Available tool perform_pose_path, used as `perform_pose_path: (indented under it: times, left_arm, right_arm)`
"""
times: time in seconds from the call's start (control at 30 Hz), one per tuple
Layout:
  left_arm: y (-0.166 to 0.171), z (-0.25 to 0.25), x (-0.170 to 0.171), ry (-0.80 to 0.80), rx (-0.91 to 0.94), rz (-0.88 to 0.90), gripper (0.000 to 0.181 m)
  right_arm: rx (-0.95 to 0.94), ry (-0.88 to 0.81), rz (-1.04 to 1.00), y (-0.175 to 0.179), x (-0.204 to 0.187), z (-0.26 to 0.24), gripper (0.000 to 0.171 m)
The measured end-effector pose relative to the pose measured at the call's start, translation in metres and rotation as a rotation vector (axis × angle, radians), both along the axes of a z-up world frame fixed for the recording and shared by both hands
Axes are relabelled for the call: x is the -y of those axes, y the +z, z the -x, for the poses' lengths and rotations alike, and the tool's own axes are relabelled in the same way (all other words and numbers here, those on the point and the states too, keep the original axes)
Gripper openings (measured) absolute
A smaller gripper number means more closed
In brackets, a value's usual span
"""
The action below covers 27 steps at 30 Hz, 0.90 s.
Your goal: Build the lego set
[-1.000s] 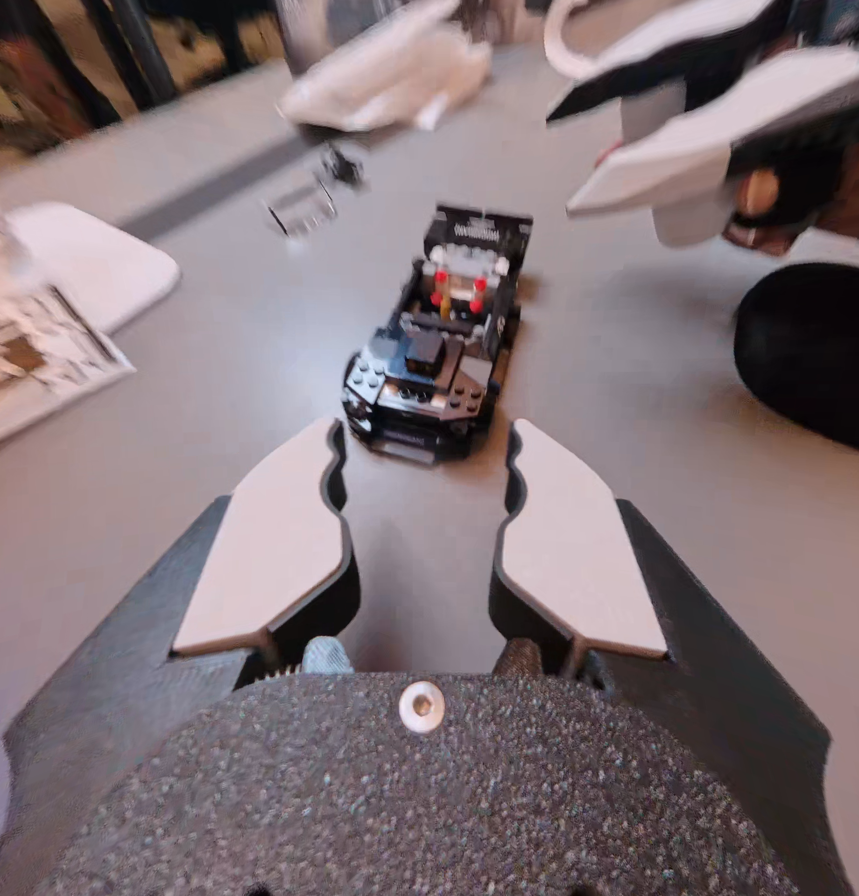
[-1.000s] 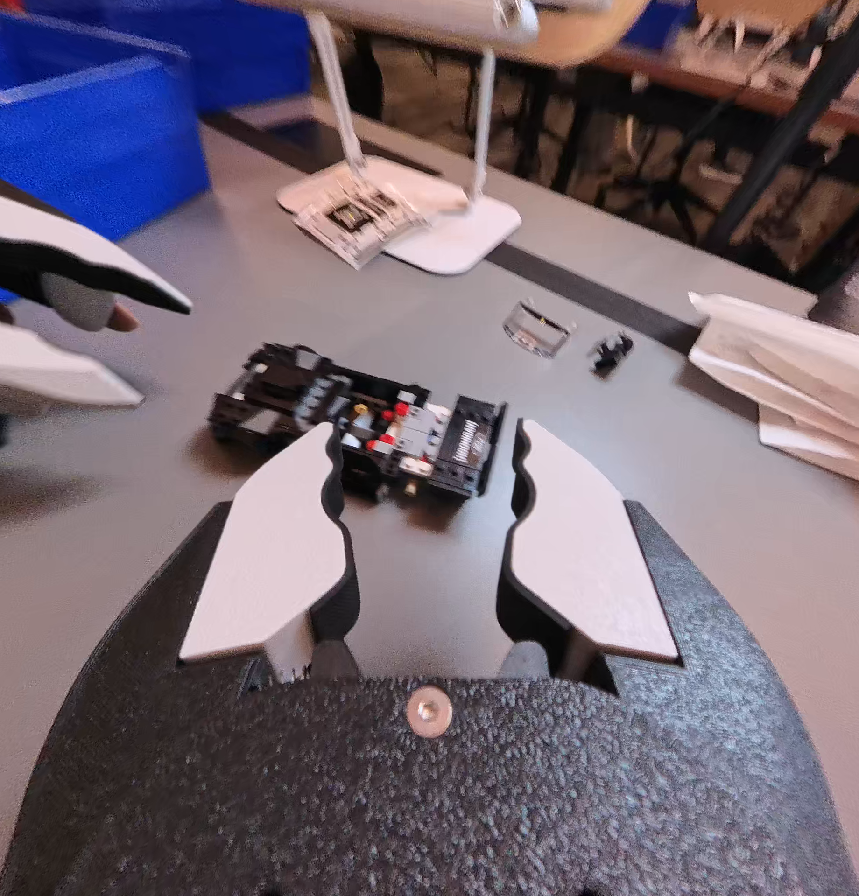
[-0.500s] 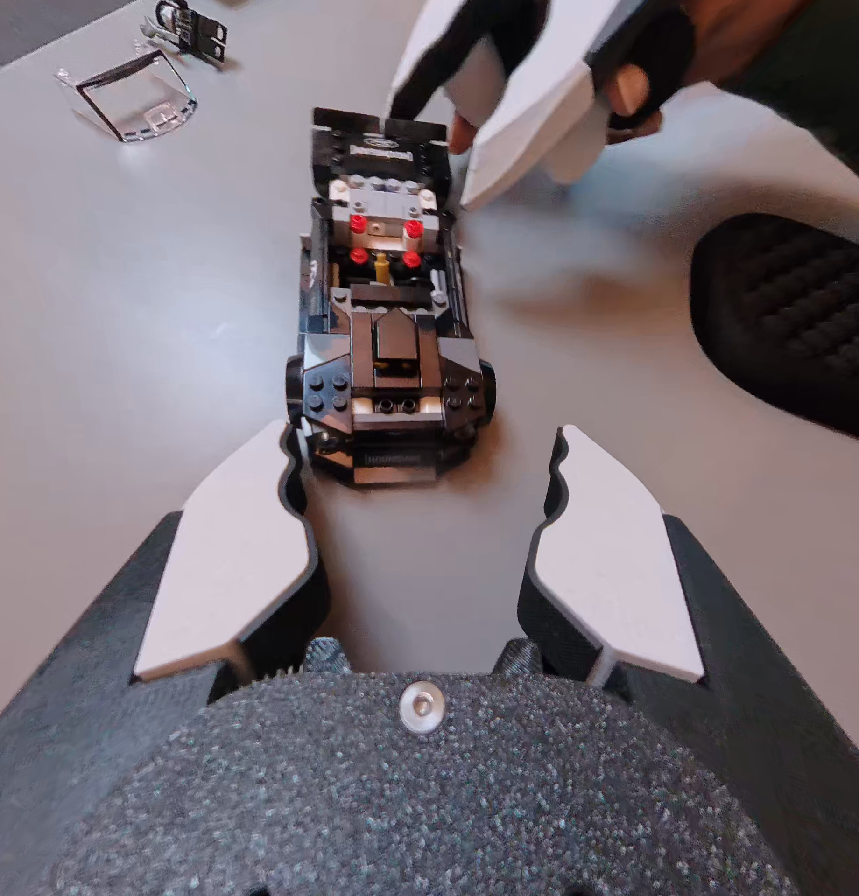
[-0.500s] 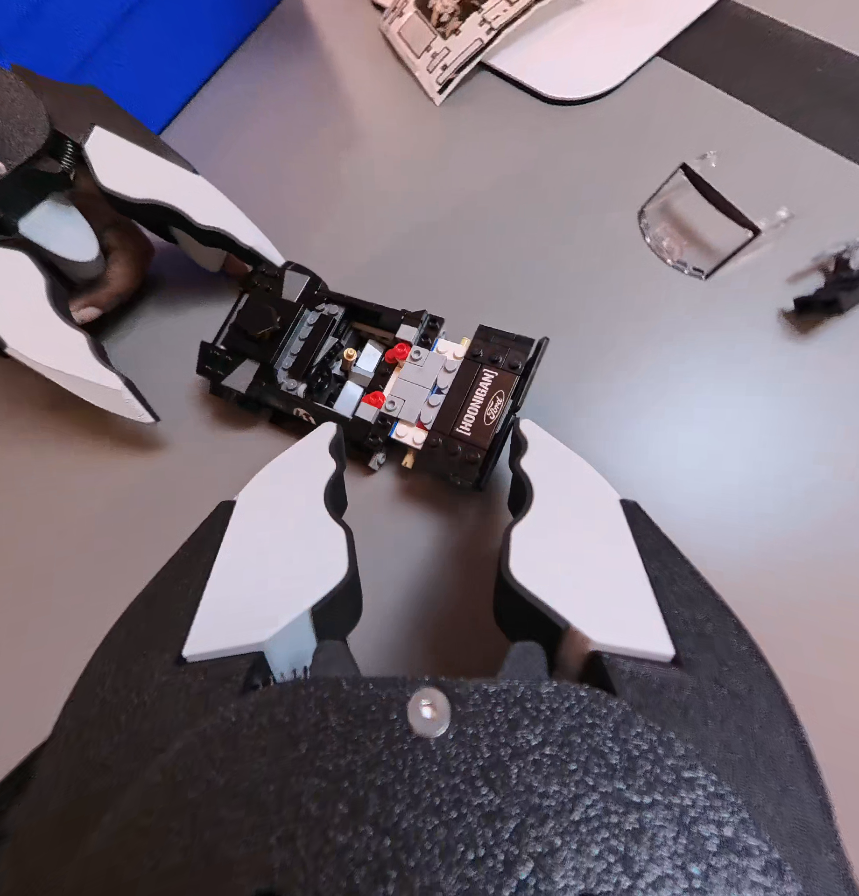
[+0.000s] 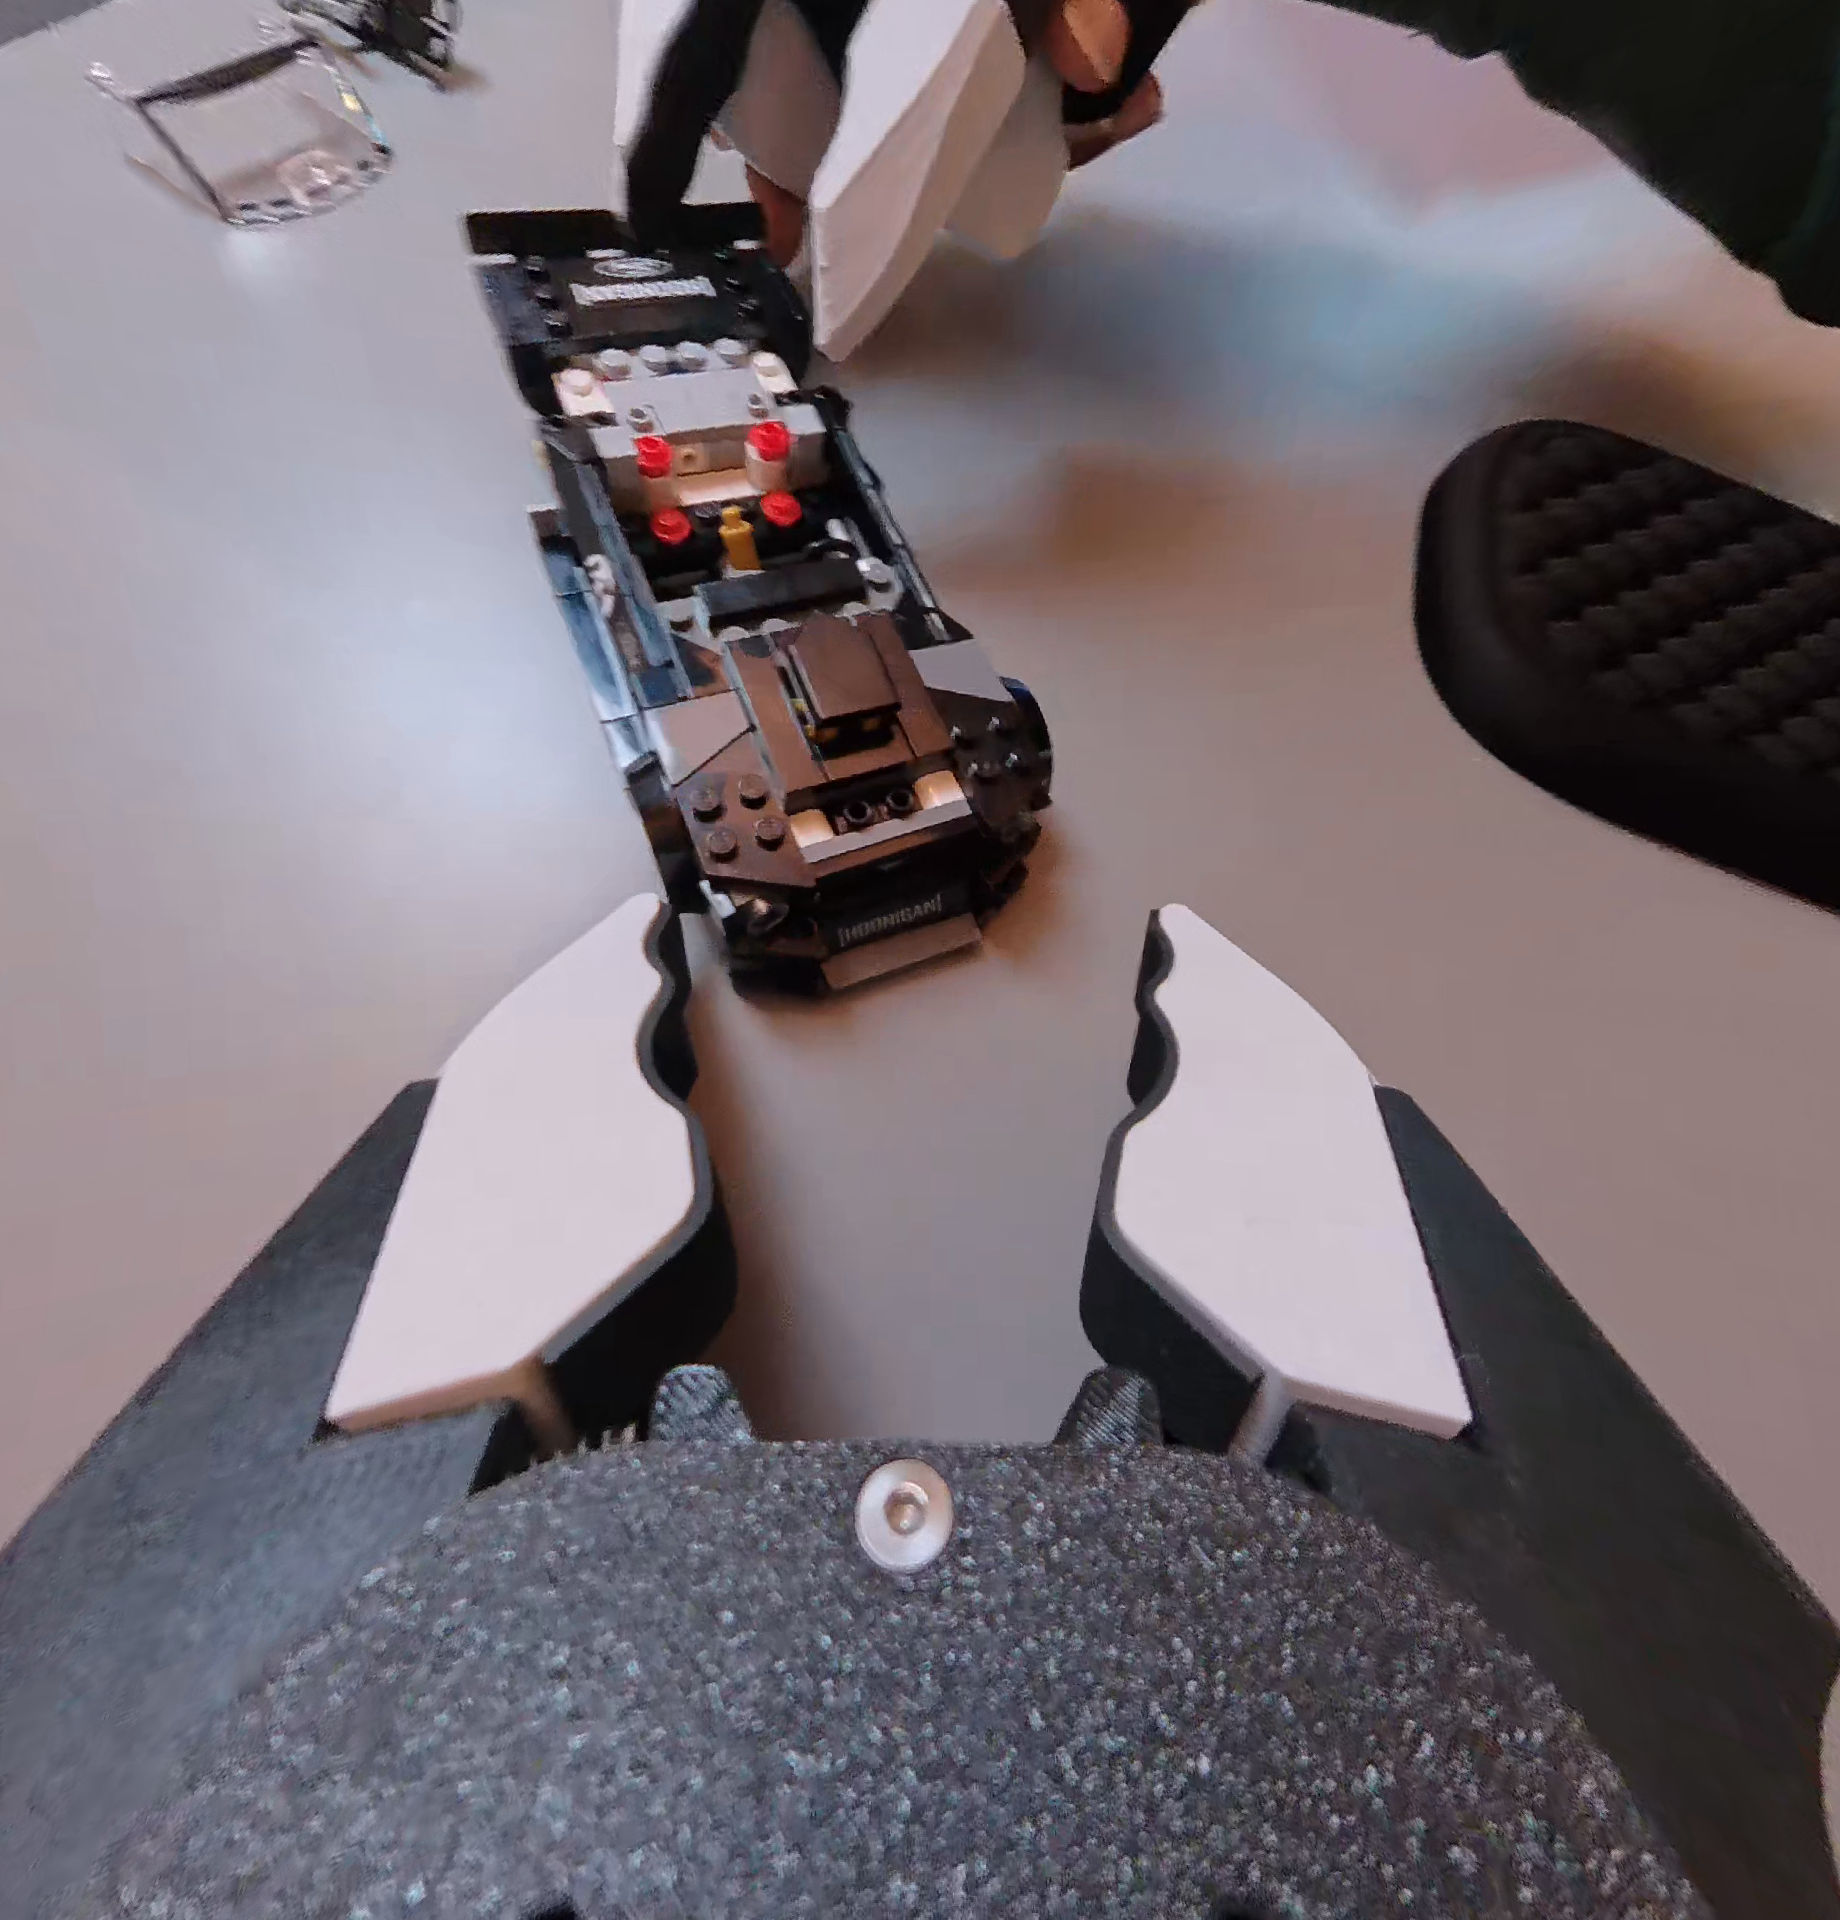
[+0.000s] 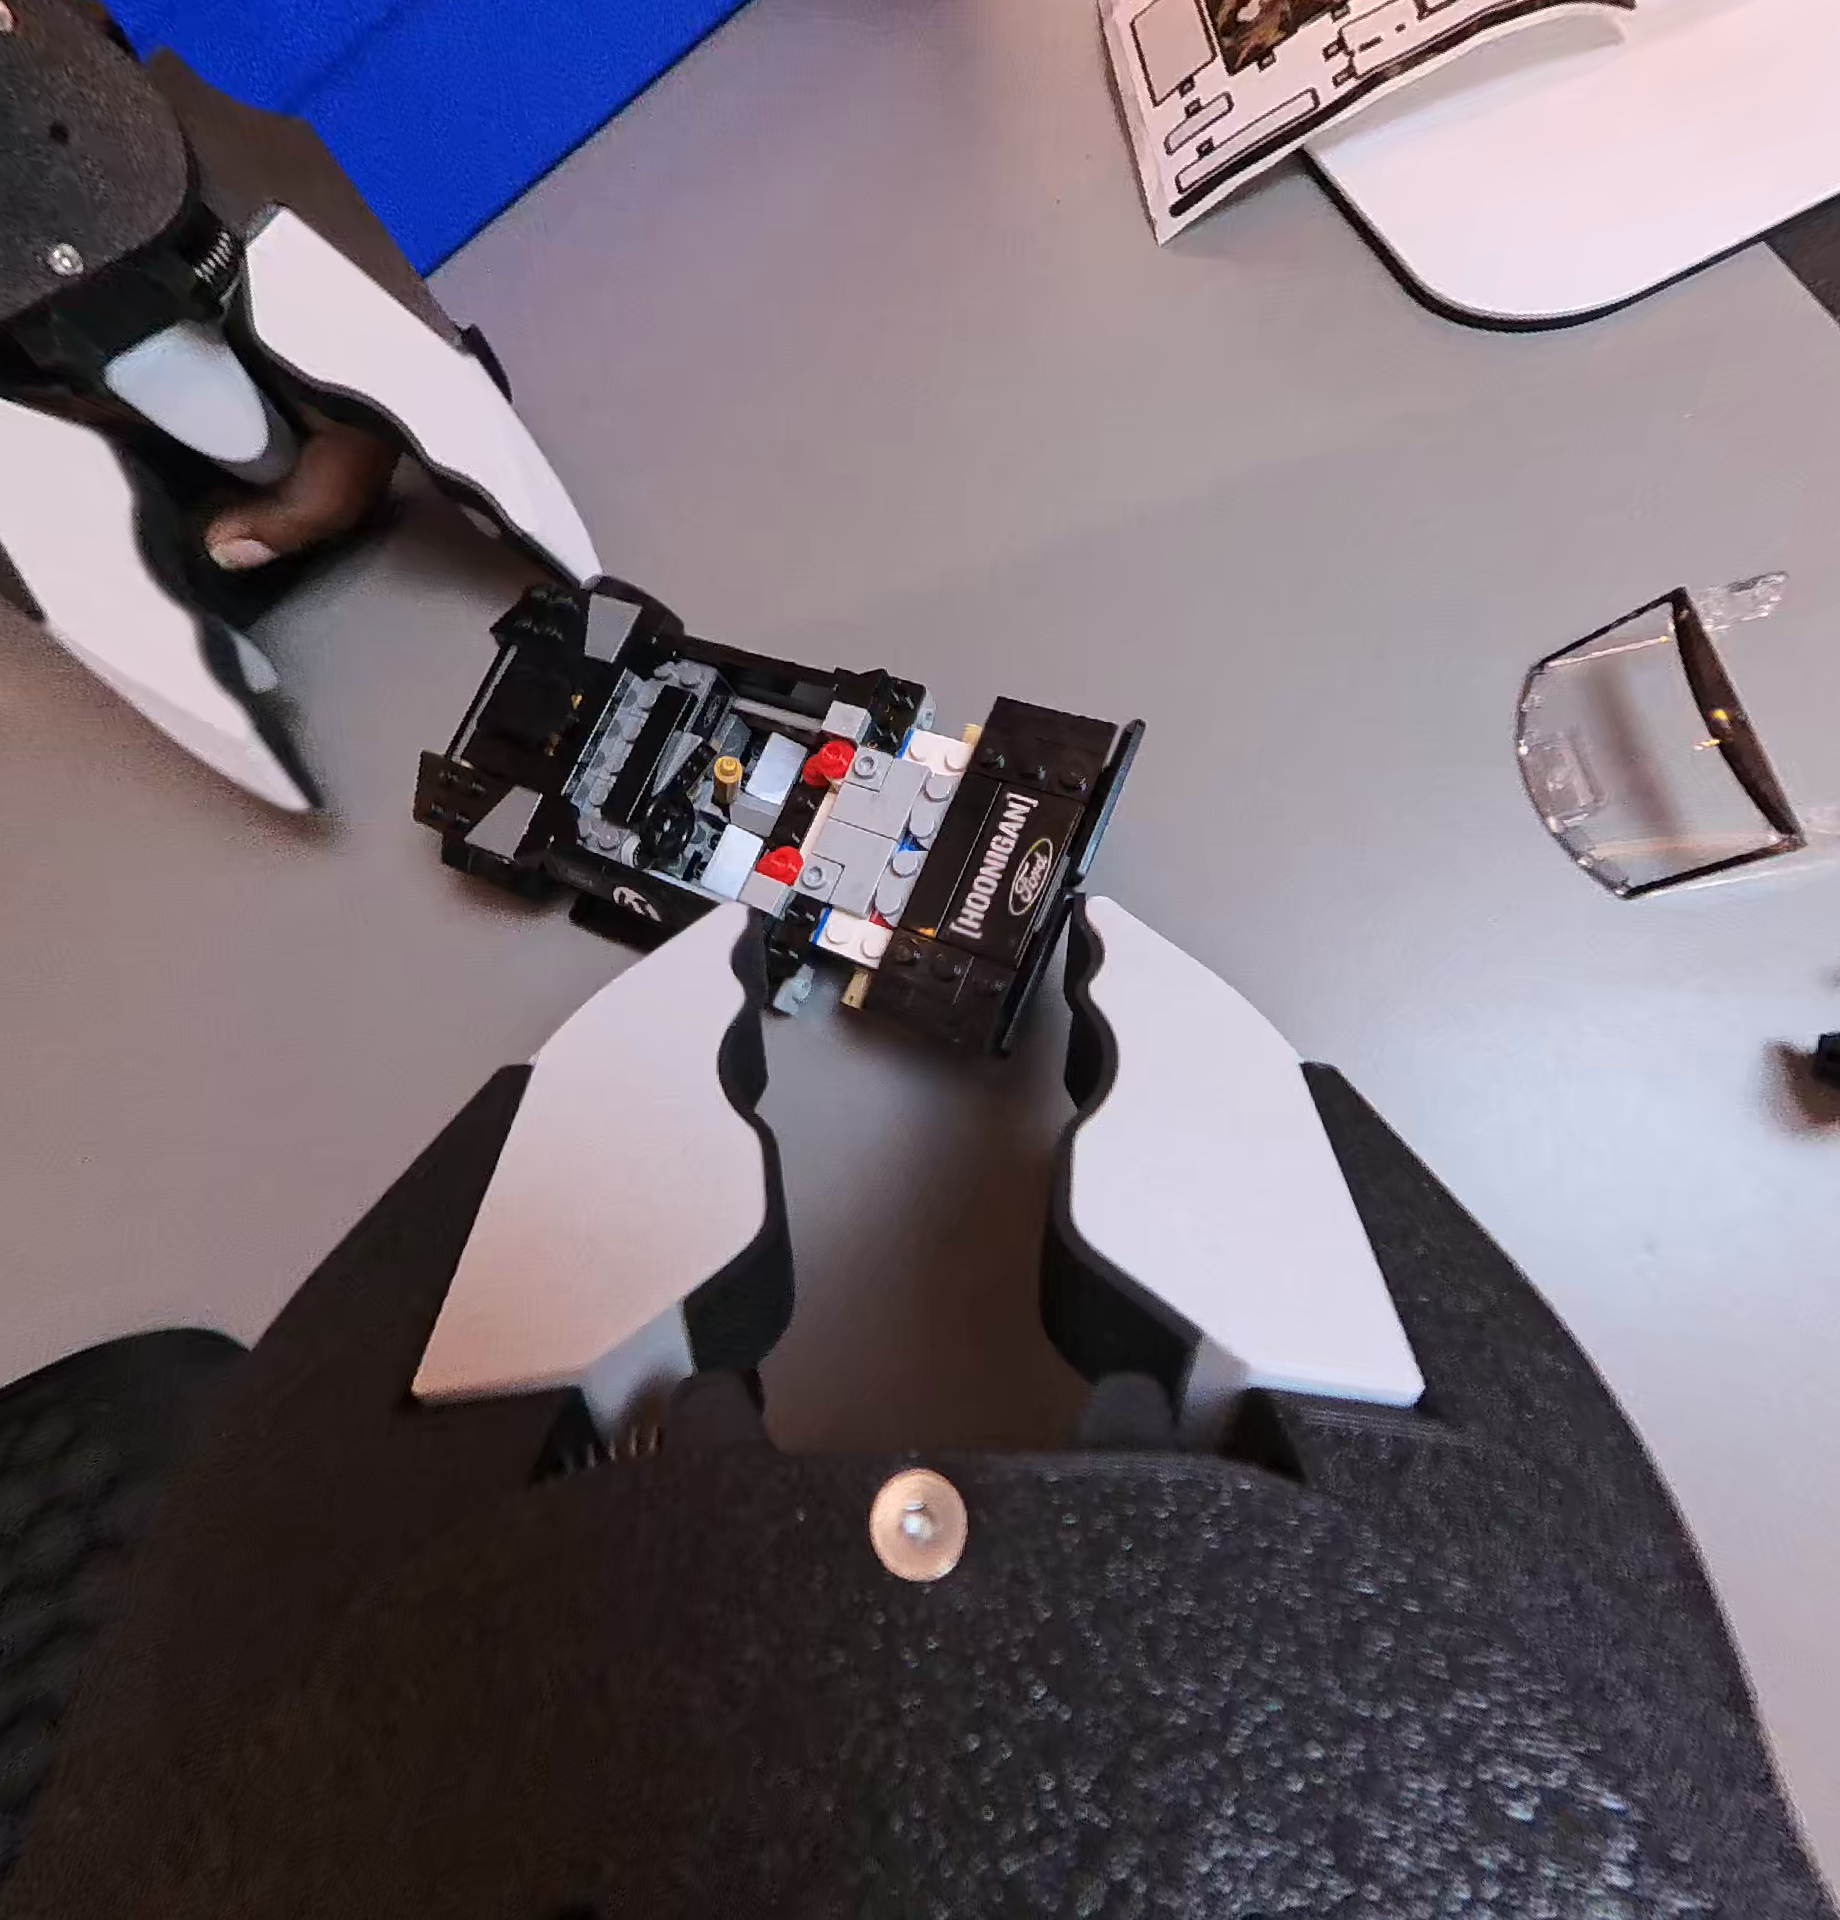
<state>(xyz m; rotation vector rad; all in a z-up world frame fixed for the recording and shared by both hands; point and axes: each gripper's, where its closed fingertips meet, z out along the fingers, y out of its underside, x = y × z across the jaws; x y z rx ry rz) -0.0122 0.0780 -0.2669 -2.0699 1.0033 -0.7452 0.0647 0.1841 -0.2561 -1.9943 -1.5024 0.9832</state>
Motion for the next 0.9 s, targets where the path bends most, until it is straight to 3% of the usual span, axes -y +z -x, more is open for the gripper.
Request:
perform_pose_path:
  times: [0.13,0.33,0.57,0.9]
  left_arm:
    - [0.004,0.004,-0.004,0.02,0.058,0.041,0.066]
    - [0.004,-0.01,0.012,-0.063,0.075,0.055,0.067]
    - [0.004,-0.02,0.032,-0.186,0.039,0.028,0.057]
    - [0.003,-0.025,0.019,-0.142,-0.012,-0.083,0.057]
  right_arm:
    - [0.022,0.032,0.016,-0.004,-0.003,0.005,0.054]
    - [0.054,0.114,0.004,-0.005,-0.011,0.014,0.053]
    - [0.121,0.317,0.049,-0.007,-0.003,0.031,0.037]
    - [0.091,0.291,0.003,-0.007,0.005,0.037,0.039]
